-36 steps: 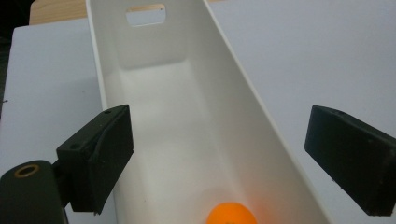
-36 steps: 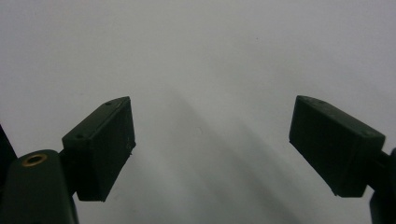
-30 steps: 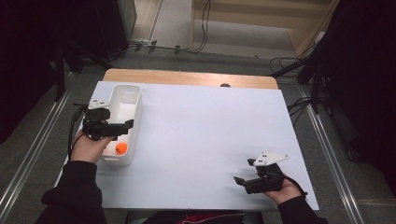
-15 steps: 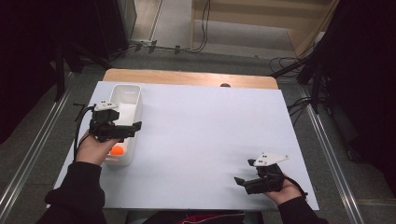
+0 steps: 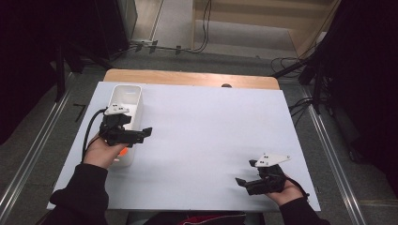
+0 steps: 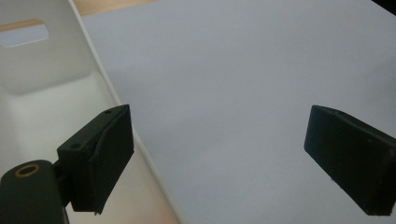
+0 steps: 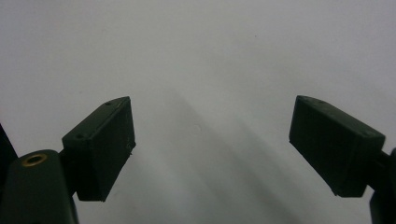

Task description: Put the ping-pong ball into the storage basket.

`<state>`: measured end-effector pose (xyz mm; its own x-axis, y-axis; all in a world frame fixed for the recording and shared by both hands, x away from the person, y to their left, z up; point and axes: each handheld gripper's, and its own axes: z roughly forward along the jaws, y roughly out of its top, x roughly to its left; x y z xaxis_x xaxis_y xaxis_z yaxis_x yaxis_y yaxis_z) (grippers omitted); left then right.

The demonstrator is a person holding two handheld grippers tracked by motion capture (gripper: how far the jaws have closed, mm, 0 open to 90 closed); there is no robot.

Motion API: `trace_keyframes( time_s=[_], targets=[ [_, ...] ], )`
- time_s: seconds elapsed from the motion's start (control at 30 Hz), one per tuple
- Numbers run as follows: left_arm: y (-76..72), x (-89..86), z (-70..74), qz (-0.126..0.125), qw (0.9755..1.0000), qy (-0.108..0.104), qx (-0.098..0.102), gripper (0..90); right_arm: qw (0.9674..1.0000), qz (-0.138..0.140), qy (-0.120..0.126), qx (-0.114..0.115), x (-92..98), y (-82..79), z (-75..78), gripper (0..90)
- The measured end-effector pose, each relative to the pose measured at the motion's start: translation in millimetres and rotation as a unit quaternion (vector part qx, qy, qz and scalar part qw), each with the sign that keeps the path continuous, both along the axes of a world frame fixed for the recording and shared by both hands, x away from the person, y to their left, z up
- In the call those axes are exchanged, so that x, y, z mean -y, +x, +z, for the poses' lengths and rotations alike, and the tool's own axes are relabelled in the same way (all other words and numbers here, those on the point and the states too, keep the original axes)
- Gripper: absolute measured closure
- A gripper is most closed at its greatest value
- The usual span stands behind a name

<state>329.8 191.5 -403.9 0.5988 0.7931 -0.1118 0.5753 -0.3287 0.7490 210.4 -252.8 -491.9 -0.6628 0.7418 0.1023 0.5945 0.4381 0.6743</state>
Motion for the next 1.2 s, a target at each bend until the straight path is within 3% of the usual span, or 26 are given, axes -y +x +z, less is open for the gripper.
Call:
trace_keyframes(
  time_s=[0.6,0.87,1.03,1.2],
  targets=[
    [-8.8,20.0,-4.3,-0.054,0.9984,-0.015,0.001,8.3,1.0000,0.000,0.000,-0.001,-0.7,0.6,-0.2,12.9],
    [-11.9,27.1,-7.9,-0.076,0.9965,-0.034,-0.006,8.3,1.0000,0.001,0.001,-0.001,-0.5,0.7,-0.3,12.9],
    [-13.9,31.4,-10.1,-0.086,0.9957,-0.034,-0.003,8.3,1.0000,0.001,0.001,-0.001,-0.6,0.7,-0.3,12.9],
    [-16.8,35.3,-12.8,-0.093,0.9944,-0.049,0.007,8.3,1.0000,0.000,0.002,-0.002,-0.5,0.6,-0.2,12.9]
  ],
)
